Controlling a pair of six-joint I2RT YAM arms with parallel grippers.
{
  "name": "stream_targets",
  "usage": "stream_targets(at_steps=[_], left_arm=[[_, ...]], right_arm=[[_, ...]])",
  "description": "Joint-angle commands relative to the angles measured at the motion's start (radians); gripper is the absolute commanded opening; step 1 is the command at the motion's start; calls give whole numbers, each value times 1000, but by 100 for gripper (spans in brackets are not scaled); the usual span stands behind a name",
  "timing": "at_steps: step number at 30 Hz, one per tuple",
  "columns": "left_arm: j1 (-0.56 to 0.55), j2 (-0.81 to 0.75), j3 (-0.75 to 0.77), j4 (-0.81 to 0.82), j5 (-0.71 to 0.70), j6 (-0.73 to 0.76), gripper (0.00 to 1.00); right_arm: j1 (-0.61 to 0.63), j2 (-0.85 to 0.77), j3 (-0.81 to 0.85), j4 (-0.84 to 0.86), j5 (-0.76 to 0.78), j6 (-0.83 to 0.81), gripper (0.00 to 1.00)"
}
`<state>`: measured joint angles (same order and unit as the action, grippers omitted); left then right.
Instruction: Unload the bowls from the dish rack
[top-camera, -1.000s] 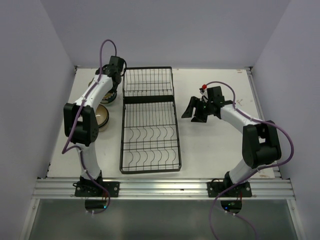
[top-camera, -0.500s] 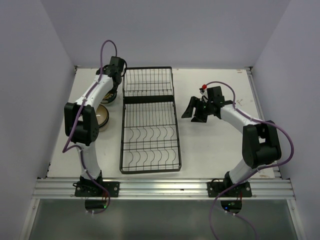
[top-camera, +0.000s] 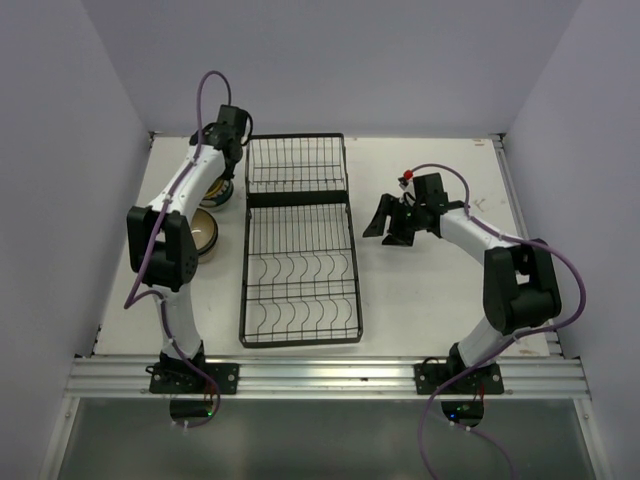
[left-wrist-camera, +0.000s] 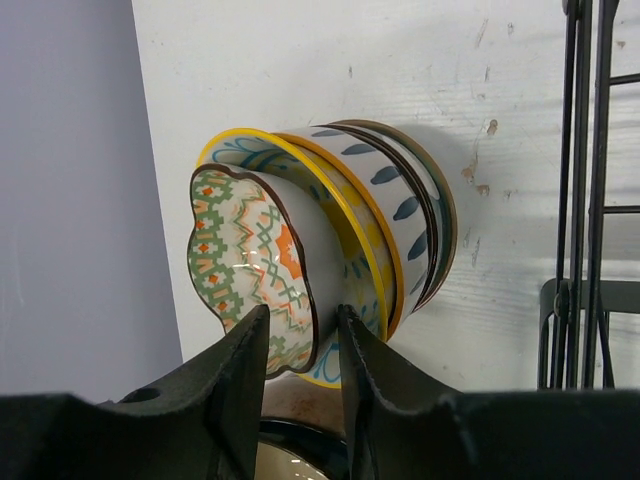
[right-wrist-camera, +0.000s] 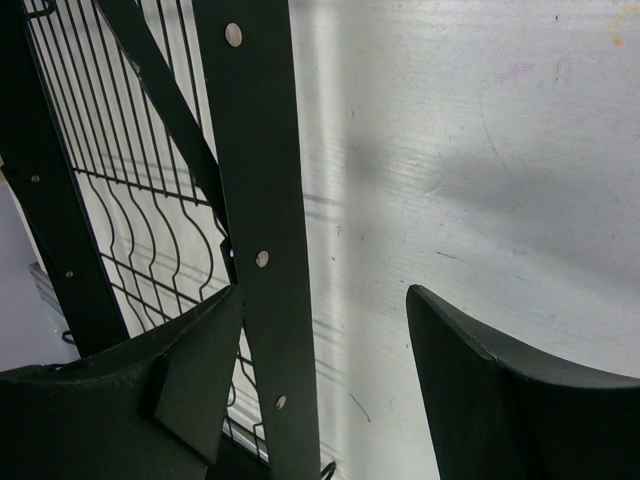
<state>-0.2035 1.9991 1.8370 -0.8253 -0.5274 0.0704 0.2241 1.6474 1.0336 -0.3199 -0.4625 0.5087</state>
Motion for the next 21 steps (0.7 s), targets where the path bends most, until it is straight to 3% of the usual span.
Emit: stream_targets(at_steps=[1,21], left_arm=[[7,-17,57,20,-6,-18,38],[6,-30,-12,135,79,-4,40]], right_arm=[[4,8,8,30,2,5,70],[4,17,11,31,1,7,70]])
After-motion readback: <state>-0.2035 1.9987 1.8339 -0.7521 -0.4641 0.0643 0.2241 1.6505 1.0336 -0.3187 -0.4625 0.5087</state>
